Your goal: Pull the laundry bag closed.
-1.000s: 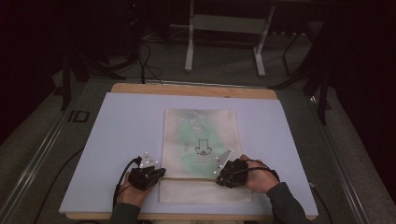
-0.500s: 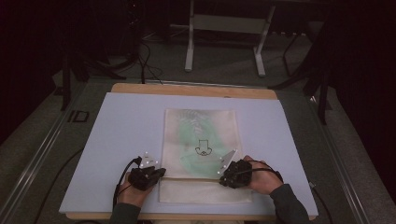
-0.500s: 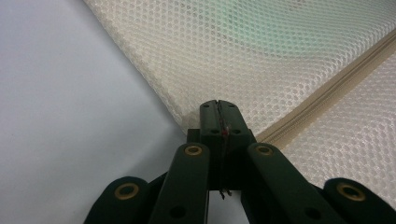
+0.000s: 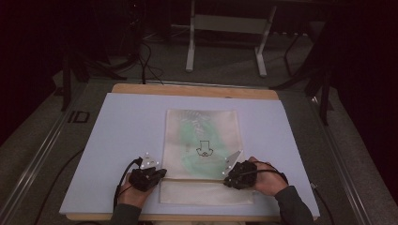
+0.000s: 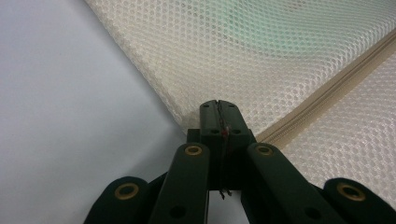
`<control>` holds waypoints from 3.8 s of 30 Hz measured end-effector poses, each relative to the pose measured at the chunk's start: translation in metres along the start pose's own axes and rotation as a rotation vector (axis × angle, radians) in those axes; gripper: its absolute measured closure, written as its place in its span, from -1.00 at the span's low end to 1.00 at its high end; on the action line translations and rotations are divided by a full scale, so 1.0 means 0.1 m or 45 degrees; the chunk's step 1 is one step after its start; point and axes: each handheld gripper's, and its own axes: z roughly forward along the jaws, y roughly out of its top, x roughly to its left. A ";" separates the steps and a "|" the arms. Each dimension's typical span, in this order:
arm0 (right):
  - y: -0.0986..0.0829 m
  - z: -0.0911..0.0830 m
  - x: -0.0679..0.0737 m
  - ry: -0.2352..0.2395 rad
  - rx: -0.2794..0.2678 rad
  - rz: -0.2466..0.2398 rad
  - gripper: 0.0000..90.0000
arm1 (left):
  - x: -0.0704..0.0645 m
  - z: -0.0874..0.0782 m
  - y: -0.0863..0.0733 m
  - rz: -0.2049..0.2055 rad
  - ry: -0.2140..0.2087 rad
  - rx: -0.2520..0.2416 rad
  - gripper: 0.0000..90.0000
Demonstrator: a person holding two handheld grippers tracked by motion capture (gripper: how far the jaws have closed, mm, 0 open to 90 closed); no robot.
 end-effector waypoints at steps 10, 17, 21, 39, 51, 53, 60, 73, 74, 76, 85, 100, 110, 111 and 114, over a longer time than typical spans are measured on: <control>-0.04 -0.04 -0.02 -0.004 -0.015 0.012 0.83 | 0.00 0.00 0.00 0.000 0.002 -0.001 0.99; -0.06 -0.05 -0.02 -0.002 -0.006 0.017 0.83 | 0.00 0.00 0.00 0.001 0.002 -0.001 0.99; -0.08 -0.06 -0.02 -0.001 -0.008 0.026 0.83 | 0.00 0.00 0.00 0.001 0.002 -0.001 0.99; -0.16 -0.09 -0.02 -0.006 -0.023 0.050 0.83 | 0.00 0.00 0.00 0.000 0.003 -0.001 0.99; -0.21 -0.10 -0.03 -0.006 -0.047 0.065 0.83 | 0.00 0.00 0.00 0.002 0.005 0.002 0.99; -0.22 -0.09 -0.03 -0.003 -0.051 0.064 0.82 | -0.01 0.00 0.00 0.003 0.006 0.003 0.99; -0.28 -0.08 -0.03 -0.007 -0.043 0.078 0.82 | 0.00 0.00 0.00 0.002 0.005 0.004 0.99; -0.43 -0.13 -0.05 -0.023 -0.032 0.124 0.82 | -0.01 0.00 0.00 0.005 0.008 0.006 0.99; -0.44 -0.13 -0.06 -0.025 -0.027 0.124 0.82 | -0.01 0.00 0.00 0.005 0.009 0.006 0.99; -0.47 -0.13 -0.06 -0.026 -0.026 0.128 0.82 | -0.01 0.00 0.00 0.006 0.010 0.007 0.99; -0.57 -0.14 -0.08 -0.037 -0.025 0.165 0.82 | -0.01 0.00 0.01 0.008 0.011 0.010 0.99; -0.67 -0.19 -0.08 -0.062 -0.030 0.203 0.81 | -0.01 0.00 0.01 0.010 0.012 0.009 0.99; -0.71 -0.18 -0.06 -0.044 -0.128 0.243 0.41 | -0.01 -0.01 0.00 -0.023 -0.002 0.003 0.93; -0.71 -0.18 -0.06 -0.050 -0.134 0.243 0.39 | -0.01 -0.01 0.00 -0.025 -0.003 0.003 0.93; -0.72 -0.19 -0.07 -0.062 -0.154 0.250 0.35 | -0.02 -0.02 0.00 -0.016 -0.003 0.001 0.91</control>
